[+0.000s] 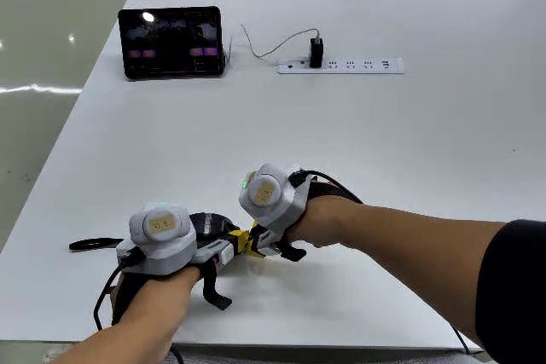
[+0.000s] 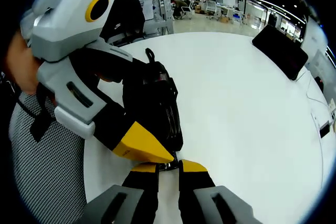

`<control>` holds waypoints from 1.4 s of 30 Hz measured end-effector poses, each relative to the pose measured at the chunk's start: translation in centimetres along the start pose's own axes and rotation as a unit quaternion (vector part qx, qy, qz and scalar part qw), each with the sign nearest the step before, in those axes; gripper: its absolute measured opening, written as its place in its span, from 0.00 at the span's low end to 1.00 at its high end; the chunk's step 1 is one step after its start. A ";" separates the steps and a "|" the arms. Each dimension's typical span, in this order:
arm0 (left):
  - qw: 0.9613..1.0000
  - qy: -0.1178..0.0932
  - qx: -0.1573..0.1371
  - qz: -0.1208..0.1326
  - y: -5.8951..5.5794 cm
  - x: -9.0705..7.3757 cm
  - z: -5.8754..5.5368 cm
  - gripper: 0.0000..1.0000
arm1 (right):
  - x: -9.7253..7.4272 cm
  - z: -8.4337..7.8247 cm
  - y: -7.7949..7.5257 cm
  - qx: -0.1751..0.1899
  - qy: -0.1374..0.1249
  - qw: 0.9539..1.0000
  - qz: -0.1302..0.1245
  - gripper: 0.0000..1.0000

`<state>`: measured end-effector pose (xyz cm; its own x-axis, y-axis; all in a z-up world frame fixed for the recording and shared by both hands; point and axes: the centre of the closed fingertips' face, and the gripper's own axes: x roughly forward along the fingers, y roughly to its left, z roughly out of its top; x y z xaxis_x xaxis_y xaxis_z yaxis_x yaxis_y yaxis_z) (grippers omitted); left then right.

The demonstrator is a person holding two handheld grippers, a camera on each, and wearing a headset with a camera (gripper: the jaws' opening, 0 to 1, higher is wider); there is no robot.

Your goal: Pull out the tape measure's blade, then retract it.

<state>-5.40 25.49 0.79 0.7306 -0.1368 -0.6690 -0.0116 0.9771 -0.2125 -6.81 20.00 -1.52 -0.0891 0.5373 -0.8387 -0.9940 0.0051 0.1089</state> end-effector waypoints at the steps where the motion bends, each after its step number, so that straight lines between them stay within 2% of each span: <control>1: 1.000 0.000 0.000 0.000 0.0 0.0 0.0 0.63 | 0.0 0.0 0.0 0.000 0.000 1.000 0.000 0.11; 10: 1.000 -0.002 -0.002 -0.001 -0.1 0.0 -0.1 0.63 | 0.0 0.0 0.1 -0.004 -0.003 1.000 -0.001 0.11; 15: 1.000 0.009 0.001 -0.008 -0.2 0.0 -0.1 0.64 | 0.1 0.1 0.2 -0.016 -0.002 1.000 -0.002 0.12; 21: 1.000 0.013 0.007 -0.006 -0.3 0.0 -0.1 0.65 | 0.1 0.2 0.2 0.002 -0.011 1.000 -0.017 0.13; 24: 1.000 0.015 0.019 -0.016 -0.3 -0.2 0.0 0.64 | 0.0 0.1 0.2 0.007 -0.020 1.000 -0.023 0.13; 25: 0.999 0.007 0.023 -0.023 -0.3 -0.3 0.3 0.63 | -0.1 0.1 0.2 0.008 -0.023 0.999 -0.025 0.14; 28: 0.999 0.004 0.026 -0.033 -0.4 -0.4 0.6 0.64 | -0.6 0.2 0.4 0.011 -0.031 0.999 -0.029 0.14; 30: 0.998 0.008 0.026 -0.048 -0.7 -0.5 0.5 0.67 | -0.9 0.3 0.4 0.012 -0.037 0.999 -0.030 0.14; 34: 0.996 -0.002 0.053 -0.073 -0.9 -1.0 0.5 0.72 | -1.9 0.0 0.4 0.015 -0.052 0.998 -0.036 0.12; 37: 0.994 -0.009 0.058 -0.091 -1.0 -1.3 0.8 0.83 | -2.6 -0.5 0.8 0.023 -0.060 0.997 -0.033 0.12; 38: 0.994 -0.011 0.060 -0.093 -1.0 -1.4 0.9 0.93 | -2.7 -0.8 1.0 0.024 -0.060 0.997 -0.033 0.12; 39: 0.993 -0.012 0.066 -0.100 -1.1 -1.6 0.9 0.98 | -2.9 -1.2 1.1 0.027 -0.063 0.997 -0.034 0.13; 40: 0.991 -0.014 0.076 -0.108 -1.2 -1.6 1.0 0.98 | -3.2 -1.4 1.2 0.030 -0.066 0.997 -0.035 0.13; 42: 0.990 0.002 0.087 -0.110 -1.2 -2.0 0.4 0.99 | -3.7 -2.0 1.4 0.037 -0.070 0.996 -0.037 0.13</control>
<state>-6.59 24.62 2.64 0.6990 -0.3505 -0.6233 0.2665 0.9365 -0.2278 -8.01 16.28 0.67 -0.0009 0.6461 -0.7633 -0.9897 0.1086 0.0932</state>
